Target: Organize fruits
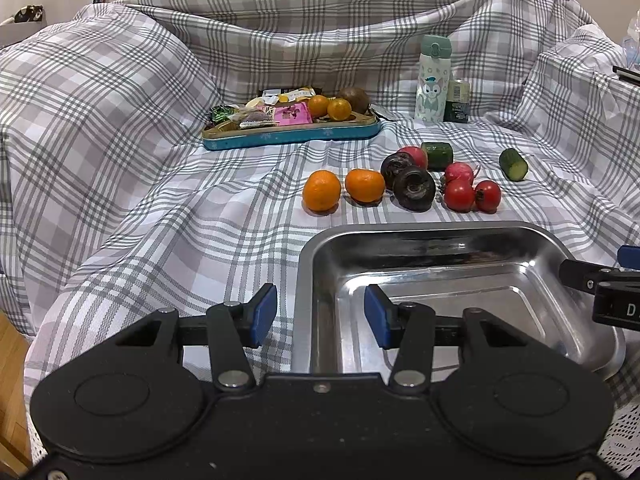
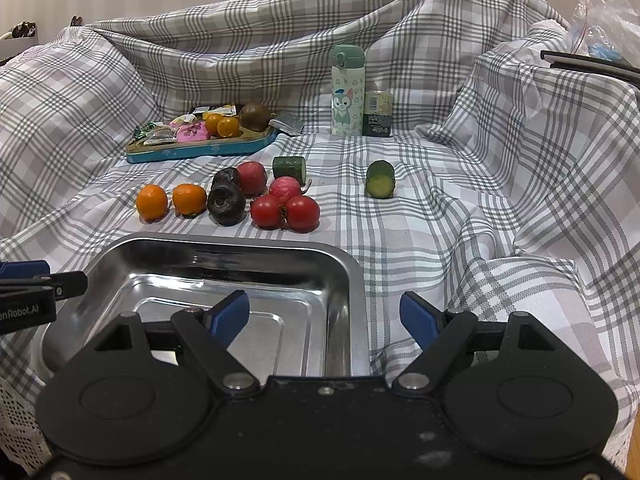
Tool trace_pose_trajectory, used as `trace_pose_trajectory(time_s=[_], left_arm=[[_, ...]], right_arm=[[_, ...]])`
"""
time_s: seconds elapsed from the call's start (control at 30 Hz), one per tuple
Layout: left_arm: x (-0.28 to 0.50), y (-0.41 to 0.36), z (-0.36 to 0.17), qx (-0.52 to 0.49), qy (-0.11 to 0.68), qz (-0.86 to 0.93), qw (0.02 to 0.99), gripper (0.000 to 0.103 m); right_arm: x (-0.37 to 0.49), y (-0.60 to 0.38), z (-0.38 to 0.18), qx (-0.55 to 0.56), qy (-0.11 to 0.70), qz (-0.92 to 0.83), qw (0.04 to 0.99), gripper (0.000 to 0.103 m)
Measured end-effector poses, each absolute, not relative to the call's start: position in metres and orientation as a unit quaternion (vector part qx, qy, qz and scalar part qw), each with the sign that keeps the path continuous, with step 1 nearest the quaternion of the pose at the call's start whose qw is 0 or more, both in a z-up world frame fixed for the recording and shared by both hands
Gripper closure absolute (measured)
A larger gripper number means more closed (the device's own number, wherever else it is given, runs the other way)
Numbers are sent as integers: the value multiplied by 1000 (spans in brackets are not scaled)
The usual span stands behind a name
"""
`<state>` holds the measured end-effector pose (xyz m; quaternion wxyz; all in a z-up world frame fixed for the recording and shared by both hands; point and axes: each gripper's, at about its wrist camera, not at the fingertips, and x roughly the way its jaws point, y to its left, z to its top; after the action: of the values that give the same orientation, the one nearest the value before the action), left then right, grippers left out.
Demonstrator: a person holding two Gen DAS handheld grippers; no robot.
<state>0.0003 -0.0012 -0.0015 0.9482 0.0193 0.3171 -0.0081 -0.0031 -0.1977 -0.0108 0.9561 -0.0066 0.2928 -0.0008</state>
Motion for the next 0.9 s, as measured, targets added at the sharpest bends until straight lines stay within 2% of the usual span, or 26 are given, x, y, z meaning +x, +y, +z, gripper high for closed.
trace_pose_trajectory(time_s=[0.9], left_arm=[[0, -6, -3, 30, 316, -7, 948, 48]], right_arm=[[-3, -197, -11, -8, 291, -1, 957, 18]])
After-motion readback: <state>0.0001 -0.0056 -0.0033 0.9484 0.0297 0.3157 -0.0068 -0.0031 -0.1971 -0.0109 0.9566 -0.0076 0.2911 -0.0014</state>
